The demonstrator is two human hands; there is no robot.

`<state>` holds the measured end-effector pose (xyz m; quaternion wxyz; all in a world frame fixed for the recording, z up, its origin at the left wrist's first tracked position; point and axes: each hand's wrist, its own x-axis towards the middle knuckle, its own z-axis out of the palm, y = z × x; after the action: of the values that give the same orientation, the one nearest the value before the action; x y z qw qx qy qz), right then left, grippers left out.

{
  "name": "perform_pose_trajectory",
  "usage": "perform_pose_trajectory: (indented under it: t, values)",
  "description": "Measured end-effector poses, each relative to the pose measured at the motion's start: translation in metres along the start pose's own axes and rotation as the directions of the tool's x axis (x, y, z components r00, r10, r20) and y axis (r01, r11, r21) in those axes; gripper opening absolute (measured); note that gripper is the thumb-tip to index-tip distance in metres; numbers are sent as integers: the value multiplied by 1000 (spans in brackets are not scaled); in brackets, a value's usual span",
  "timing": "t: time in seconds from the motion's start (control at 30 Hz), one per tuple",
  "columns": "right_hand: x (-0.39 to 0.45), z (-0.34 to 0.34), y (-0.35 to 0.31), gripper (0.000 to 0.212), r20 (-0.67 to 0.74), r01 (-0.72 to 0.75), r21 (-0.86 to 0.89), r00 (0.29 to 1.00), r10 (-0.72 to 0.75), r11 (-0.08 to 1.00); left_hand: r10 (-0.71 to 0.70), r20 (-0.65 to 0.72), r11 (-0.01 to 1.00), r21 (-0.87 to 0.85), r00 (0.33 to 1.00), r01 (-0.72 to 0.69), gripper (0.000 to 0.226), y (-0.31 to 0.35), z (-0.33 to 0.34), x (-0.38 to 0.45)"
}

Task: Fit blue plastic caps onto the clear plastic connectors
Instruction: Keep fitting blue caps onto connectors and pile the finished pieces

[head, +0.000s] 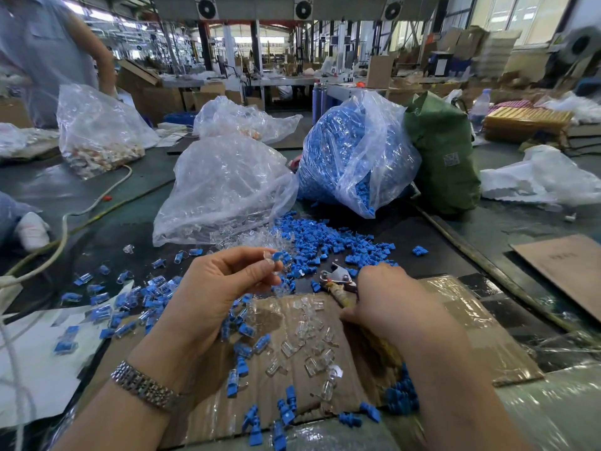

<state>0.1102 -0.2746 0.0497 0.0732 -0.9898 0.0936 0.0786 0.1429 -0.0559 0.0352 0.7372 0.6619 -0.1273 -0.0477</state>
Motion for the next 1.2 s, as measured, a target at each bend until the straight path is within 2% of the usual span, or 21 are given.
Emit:
perform_pose_trajectory:
  t: [0.2,0.3,0.37,0.47,0.57,0.73,0.93,1.2]
  values:
    - [-1,-1,-8,43,19,15,-9,1000,-15,1000,-2,5,1000,7,1000,2,27,-1,1,-1]
    - [-1,1,-11,32,44,40,-37,998,-39,998,-7,-7,1000,-4,1000,7,21,-1,0,0]
    - [1,3,-10,20,4,63,-19,998,-62,998,-13,-15,1000,-19,1000,13,20,-1,0,0]
    - [4,1,-7,30,-24,33,93,999,-31,995,-26,-23,998,-58,999,25,21,-1,0,2]
    - [3,-6,1,22,37,39,277,998,-51,960,-43,-42,990,-135,998,37,20,0,-1,3]
    - [-7,-23,1,21,101,131,606,966,-239,785,-69,-66,968,-248,995,51,22,0,-6,6]
    - [-20,-23,-9,28,142,234,655,896,-421,718,-61,-49,967,-251,997,47,36,-2,-7,6]
    - [-26,-23,-17,34,115,263,659,891,-440,705,-18,-18,993,-115,1000,16,36,-3,-6,6]
